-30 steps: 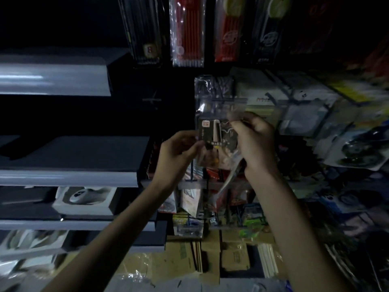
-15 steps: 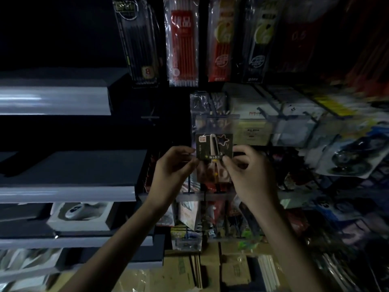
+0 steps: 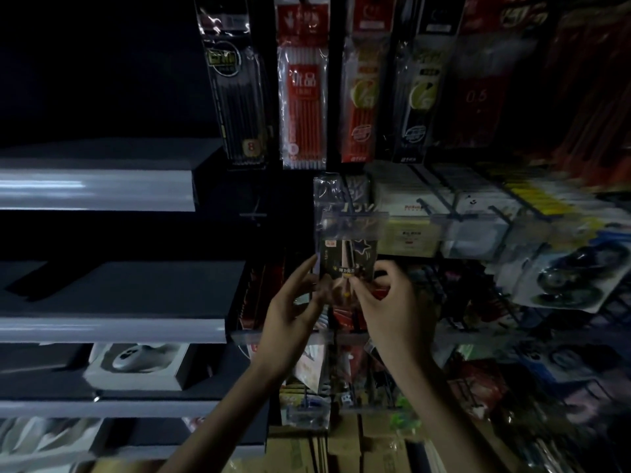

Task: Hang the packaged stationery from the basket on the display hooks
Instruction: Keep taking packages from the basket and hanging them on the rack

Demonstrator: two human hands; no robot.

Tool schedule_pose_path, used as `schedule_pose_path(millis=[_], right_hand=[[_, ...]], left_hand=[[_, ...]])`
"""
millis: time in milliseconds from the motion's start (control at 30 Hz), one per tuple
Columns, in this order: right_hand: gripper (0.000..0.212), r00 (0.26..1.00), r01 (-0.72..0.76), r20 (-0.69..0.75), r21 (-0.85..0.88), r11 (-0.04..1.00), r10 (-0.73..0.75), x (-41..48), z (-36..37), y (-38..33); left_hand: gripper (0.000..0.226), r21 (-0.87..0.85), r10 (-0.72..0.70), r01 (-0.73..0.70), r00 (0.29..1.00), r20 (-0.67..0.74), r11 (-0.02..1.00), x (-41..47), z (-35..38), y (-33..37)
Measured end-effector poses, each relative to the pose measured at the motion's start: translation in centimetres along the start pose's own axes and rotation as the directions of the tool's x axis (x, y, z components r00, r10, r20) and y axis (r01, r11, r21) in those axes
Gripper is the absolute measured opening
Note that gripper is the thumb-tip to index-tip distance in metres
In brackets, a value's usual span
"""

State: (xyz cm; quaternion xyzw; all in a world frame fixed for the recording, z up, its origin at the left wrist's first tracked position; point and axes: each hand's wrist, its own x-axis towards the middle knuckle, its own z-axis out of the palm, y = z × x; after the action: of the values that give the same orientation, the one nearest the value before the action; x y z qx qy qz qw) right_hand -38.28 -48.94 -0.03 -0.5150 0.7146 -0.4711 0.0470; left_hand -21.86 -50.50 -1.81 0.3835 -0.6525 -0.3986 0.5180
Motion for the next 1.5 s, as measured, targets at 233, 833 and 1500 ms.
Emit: schedule_pose_path(millis=[233,833,1500], right_hand=[[0.026,1.0,-0.02,-0.008,-0.022,1.0,0.019,1.2,0.6,-1.1],[0.03,0.992,-0.126,0.024,0.01,0.992,0.125,4.1,2.6,-0.2],[0.051,0.95,-0.222,0.217,-0.046,0.974,0.226,5.2,4.2,1.6]], left_hand=[[0.05,0.006,0.001,0.0,0.999,-0.049,1.0,1.3,0.5,-0.3],[0.05,-0.048,-0.1,0.096,0.99,-0.099,0.994,3.8,1.6,-2.5],[0.038,-0.022,-0.177,0.175,0.98,-0.097,0.984,3.6,1.8,-4.7]])
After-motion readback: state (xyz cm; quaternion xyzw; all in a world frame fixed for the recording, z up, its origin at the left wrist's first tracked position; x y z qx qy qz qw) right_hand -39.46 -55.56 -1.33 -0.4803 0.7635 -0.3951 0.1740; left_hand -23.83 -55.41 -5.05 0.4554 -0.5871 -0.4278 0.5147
